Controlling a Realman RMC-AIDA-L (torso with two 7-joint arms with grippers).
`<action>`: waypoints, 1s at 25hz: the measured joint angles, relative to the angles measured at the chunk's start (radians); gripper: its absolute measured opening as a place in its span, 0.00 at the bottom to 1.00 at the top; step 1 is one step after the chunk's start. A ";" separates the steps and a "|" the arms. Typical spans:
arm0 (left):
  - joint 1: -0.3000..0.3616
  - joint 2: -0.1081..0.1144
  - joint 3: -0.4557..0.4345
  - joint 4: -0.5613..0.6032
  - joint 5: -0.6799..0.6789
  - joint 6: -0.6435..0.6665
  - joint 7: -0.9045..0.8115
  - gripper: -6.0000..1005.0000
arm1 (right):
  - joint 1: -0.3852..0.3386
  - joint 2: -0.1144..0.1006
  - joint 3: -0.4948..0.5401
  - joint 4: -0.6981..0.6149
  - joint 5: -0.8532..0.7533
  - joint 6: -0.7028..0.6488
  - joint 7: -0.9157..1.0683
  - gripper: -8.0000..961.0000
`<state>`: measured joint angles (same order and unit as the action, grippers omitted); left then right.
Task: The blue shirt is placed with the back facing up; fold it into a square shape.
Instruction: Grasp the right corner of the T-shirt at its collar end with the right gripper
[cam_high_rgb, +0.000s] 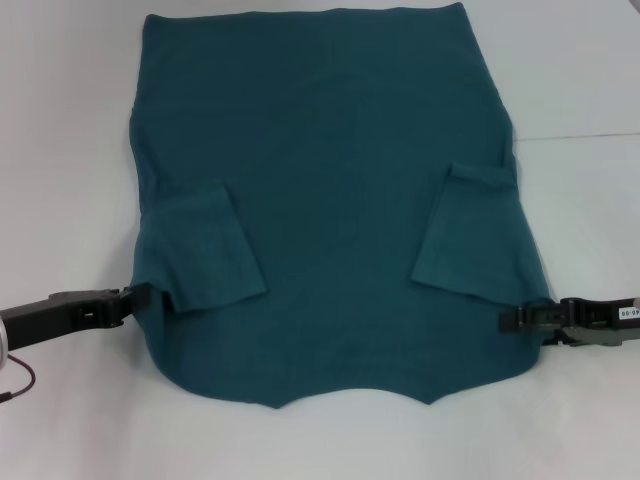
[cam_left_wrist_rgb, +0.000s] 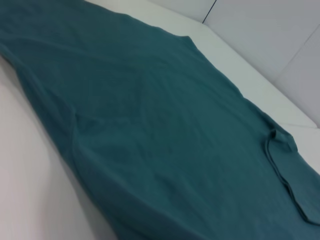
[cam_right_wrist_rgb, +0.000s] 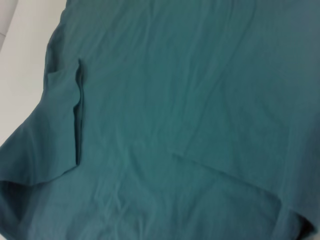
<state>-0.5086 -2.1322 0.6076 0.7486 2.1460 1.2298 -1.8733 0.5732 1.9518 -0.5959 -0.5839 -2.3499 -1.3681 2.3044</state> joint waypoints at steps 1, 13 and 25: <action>-0.001 0.000 0.000 0.000 -0.004 0.000 0.001 0.05 | -0.001 0.000 0.000 0.000 0.000 0.000 0.001 0.95; -0.001 0.004 0.000 0.000 -0.019 -0.002 0.003 0.05 | 0.005 0.015 0.013 -0.010 0.013 -0.012 -0.004 0.95; -0.011 0.000 0.003 0.000 -0.020 -0.025 0.005 0.06 | -0.055 0.016 0.105 0.004 0.100 -0.036 -0.026 0.95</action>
<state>-0.5193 -2.1319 0.6110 0.7483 2.1260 1.2047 -1.8684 0.5185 1.9678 -0.4908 -0.5794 -2.2499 -1.4044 2.2783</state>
